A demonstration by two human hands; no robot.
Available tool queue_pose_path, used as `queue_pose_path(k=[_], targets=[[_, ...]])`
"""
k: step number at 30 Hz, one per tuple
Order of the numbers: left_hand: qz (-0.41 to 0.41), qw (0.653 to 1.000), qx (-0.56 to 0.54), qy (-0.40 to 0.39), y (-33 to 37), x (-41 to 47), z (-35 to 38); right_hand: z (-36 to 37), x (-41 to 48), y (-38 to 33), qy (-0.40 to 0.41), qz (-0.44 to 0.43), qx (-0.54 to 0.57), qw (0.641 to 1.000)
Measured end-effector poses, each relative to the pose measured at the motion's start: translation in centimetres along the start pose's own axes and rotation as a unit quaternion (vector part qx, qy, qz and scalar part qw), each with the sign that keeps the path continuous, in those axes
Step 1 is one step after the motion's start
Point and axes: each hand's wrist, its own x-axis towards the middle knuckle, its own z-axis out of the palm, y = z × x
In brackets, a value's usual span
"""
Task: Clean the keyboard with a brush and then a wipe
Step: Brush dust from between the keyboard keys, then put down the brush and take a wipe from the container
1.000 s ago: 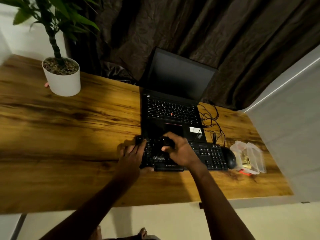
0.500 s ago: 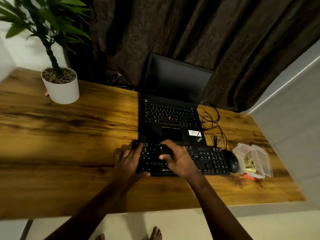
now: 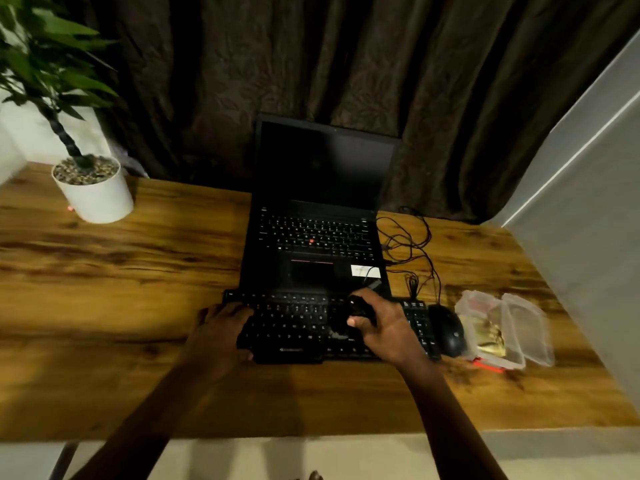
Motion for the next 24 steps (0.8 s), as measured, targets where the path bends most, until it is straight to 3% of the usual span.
queue_pose_path(k=[9, 14, 16, 18, 20, 24], targets=[[-0.006, 0.998, -0.041, 0.043, 8.8, 1.2, 0.4, -4.5, -3.5, 5.6, 0.043, 0.046, 0.026, 0.998], [0.041, 0.996, -0.062, 0.046, 15.4, 1.3, 2.8, -4.4, -5.0, 6.8, 0.095, 0.102, 0.105, 0.985], [0.045, 0.989, -0.134, 0.037, 18.0, 1.1, 3.5, -3.9, -5.7, 6.8, 0.141, 0.127, 0.190, 0.963], [0.017, 0.962, -0.273, 0.014, 20.4, 1.0, 3.8, -3.8, -6.4, 6.8, 0.172, 0.154, 0.303, 0.925], [-0.026, 0.913, -0.407, -0.002, 22.2, 1.3, 4.1, -3.9, -6.8, 6.6, 0.177, 0.180, 0.438, 0.863], [-0.106, 0.773, -0.624, -0.027, 24.5, 2.2, 3.9, -4.6, -7.7, 7.3, 0.161, 0.211, 0.609, 0.748]])
